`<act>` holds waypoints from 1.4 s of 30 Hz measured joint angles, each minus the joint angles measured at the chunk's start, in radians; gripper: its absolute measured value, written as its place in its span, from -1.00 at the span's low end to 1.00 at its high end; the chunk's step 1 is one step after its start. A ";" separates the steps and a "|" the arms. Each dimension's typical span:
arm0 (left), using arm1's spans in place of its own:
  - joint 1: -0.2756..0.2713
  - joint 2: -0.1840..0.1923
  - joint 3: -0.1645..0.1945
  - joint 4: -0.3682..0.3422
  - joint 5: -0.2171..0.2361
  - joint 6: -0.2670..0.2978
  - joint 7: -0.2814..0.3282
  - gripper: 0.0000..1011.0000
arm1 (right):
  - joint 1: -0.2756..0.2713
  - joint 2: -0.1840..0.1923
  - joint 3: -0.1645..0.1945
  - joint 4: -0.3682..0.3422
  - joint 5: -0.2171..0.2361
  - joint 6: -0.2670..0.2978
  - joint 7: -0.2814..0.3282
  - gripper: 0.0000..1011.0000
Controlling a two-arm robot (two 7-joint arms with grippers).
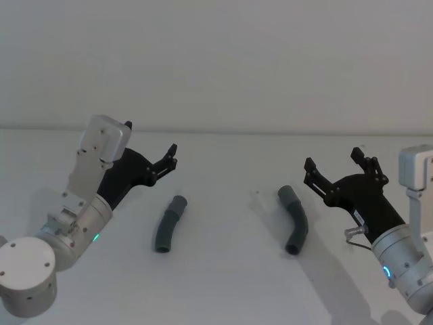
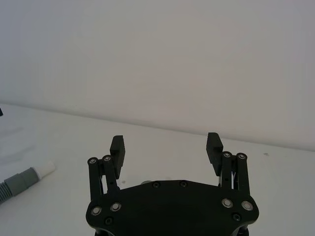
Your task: Use both hands to pick up one end of the pipe from the table, align the ends, and insert them.
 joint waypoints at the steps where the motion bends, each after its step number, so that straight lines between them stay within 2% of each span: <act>1: 0.001 0.000 0.001 -0.002 -0.002 0.008 -0.004 0.98 | 0.000 0.000 0.000 0.000 0.000 0.000 0.000 0.98; 8: 0.008 -0.004 0.005 -0.021 -0.024 0.057 -0.026 0.98 | 0.000 0.000 0.000 0.000 0.000 0.000 0.000 0.98; 14: 0.020 -0.008 0.011 -0.050 -0.049 0.131 -0.044 0.98 | 0.000 0.000 0.000 0.000 0.000 0.000 0.000 0.98; 20: 0.042 -0.012 0.013 -0.096 -0.075 0.241 -0.049 0.98 | 0.000 0.000 0.000 0.000 0.000 0.000 0.000 0.98; 23: 0.051 -0.014 0.013 -0.110 -0.080 0.275 -0.045 0.98 | 0.000 0.000 0.000 0.000 0.000 0.000 0.000 0.98; 26: 0.064 -0.017 0.012 -0.134 -0.086 0.335 -0.031 0.98 | 0.000 0.000 0.000 0.000 0.000 0.000 0.000 0.98; 30: 0.074 -0.020 0.008 -0.150 -0.089 0.380 -0.019 0.98 | 0.000 0.000 0.000 0.000 0.000 0.000 0.000 0.98; 32: 0.081 -0.024 0.004 -0.162 -0.093 0.419 -0.007 0.98 | 0.000 0.000 0.000 0.000 0.000 0.000 0.000 0.98; 42: 0.095 -0.043 -0.012 -0.176 -0.106 0.485 0.010 0.98 | 0.000 0.000 0.000 0.000 0.000 0.000 0.000 0.98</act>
